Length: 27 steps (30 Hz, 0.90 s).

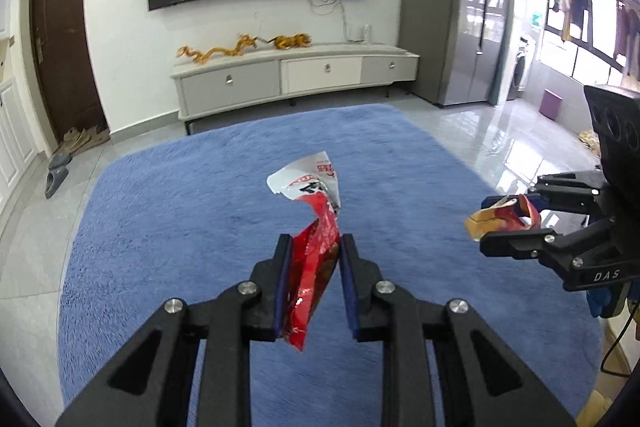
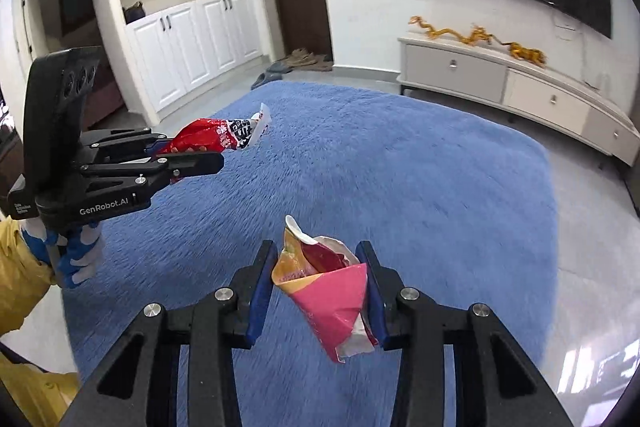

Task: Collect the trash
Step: 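Grasp the red snack bag with left tool while right tool grasps pink bag, then carry both bags over the bin and open both tools to drop them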

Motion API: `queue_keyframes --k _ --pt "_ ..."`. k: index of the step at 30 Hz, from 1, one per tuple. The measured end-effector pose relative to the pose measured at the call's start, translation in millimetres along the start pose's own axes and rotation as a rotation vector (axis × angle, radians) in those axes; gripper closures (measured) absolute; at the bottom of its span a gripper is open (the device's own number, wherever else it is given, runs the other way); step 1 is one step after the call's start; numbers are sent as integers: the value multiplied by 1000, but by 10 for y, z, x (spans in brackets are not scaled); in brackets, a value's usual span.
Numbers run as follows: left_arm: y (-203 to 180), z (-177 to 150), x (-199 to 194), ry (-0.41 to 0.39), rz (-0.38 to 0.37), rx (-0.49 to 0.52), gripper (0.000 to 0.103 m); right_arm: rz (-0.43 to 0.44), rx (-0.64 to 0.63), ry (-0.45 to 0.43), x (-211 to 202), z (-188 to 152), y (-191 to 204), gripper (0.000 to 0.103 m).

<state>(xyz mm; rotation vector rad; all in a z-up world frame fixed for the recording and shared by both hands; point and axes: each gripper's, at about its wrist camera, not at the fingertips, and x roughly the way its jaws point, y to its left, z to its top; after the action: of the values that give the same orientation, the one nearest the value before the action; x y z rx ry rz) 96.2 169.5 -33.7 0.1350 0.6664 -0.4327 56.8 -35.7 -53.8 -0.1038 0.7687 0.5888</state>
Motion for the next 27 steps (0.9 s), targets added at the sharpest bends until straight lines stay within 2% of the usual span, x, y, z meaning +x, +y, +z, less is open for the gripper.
queue_keyframes --k 7,15,19,22,25,27 --pt "-562 25 -161 0 -89 46 81 -82 129 -71 -651 -388 -234 65" --pt "-1343 181 -22 34 -200 134 81 -270 329 -108 -1298 -980 -843 65" --pt "-1850 269 182 76 -263 185 81 -354 421 -97 -1520 -1248 -1173 65" --pt "-2225 325 368 117 -304 218 81 -422 464 -57 -1573 -1413 -1402 65" --pt "-2526 373 606 178 -363 220 81 -441 512 -17 -1573 -1538 -1634 64" --pt "-2719 398 748 204 -373 225 81 -443 543 19 -1538 -1606 -1822 64"
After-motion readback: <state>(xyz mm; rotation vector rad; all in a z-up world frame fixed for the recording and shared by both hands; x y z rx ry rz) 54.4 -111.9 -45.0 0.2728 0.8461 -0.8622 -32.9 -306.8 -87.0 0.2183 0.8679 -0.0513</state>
